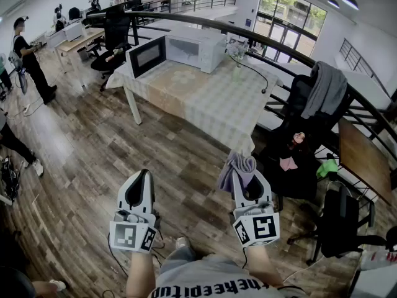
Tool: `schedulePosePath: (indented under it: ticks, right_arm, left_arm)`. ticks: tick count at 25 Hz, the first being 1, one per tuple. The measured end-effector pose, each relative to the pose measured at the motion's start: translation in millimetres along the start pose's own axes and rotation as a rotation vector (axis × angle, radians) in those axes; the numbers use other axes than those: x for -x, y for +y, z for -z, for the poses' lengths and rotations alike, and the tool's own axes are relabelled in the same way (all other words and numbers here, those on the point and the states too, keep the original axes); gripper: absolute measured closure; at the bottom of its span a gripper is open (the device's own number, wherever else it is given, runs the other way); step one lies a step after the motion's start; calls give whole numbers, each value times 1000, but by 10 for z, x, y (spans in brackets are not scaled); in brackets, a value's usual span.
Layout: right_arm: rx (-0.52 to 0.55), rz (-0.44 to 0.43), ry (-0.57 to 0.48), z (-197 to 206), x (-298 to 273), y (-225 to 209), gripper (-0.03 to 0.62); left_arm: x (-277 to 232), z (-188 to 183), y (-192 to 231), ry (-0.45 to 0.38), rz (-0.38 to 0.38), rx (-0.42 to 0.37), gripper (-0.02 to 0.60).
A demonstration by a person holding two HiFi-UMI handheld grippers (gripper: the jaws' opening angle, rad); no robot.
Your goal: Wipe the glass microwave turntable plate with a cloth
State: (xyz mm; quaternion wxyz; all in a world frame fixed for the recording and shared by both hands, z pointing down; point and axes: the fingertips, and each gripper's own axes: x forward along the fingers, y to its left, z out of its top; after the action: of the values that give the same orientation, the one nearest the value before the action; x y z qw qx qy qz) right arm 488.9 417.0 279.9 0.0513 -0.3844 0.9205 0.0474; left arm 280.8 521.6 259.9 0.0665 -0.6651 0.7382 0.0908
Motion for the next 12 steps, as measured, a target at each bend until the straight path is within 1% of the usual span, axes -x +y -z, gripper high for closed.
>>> schedulePosePath:
  ticks: [12]
  right_arm:
    - [5,7,-3,0,-48,-28,488]
  left_arm:
    - [-38,-3,83,-7,-9,-2,571]
